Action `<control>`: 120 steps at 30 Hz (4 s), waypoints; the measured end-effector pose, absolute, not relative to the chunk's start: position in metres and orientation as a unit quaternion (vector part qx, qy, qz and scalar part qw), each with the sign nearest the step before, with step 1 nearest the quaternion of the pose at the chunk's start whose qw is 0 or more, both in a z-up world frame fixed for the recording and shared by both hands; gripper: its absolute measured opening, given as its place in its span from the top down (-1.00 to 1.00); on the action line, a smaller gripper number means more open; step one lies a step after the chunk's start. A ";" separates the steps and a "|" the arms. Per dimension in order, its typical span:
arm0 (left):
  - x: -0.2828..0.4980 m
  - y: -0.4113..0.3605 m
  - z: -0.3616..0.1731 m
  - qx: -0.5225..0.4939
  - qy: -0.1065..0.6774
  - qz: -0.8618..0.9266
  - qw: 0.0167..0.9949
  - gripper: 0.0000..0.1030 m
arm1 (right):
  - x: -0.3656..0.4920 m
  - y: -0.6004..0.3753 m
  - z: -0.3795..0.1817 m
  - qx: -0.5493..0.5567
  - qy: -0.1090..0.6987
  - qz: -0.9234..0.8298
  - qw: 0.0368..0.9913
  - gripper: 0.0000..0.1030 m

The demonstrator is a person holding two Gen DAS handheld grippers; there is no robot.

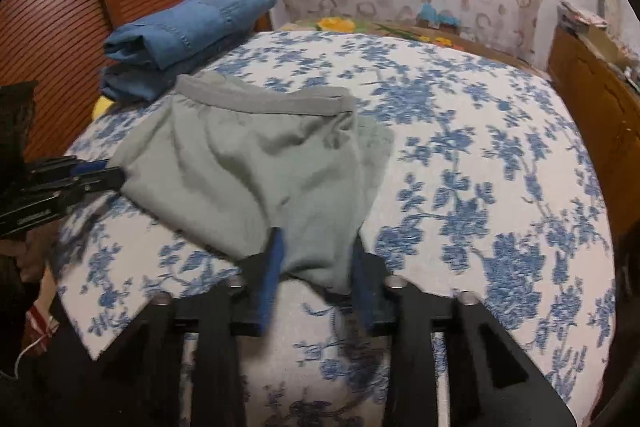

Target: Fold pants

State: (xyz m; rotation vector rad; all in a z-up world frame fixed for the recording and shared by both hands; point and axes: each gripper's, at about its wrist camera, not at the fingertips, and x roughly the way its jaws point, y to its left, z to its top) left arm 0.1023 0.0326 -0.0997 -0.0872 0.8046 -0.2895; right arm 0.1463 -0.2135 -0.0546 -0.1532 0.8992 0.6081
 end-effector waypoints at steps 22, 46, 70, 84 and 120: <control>0.035 0.026 -0.079 -0.016 0.372 -0.173 0.912 0.86 | 0.069 -0.226 -0.037 -0.048 0.404 0.309 0.859 0.84; 0.033 0.034 -0.102 -0.018 0.408 -0.146 0.901 0.26 | 0.046 -0.231 -0.050 -0.053 0.415 0.303 0.856 0.76; 0.060 0.033 -0.087 -0.014 0.405 -0.146 0.903 0.19 | 0.077 -0.236 -0.034 -0.054 0.398 0.242 0.883 0.19; 0.106 0.025 -0.080 -0.011 0.404 -0.136 0.904 -0.12 | 0.115 -0.216 -0.047 -0.047 0.413 0.244 0.876 0.01; 0.129 0.028 -0.102 0.004 0.407 -0.119 0.906 -0.17 | 0.132 -0.201 -0.057 -0.069 0.426 0.245 0.868 0.30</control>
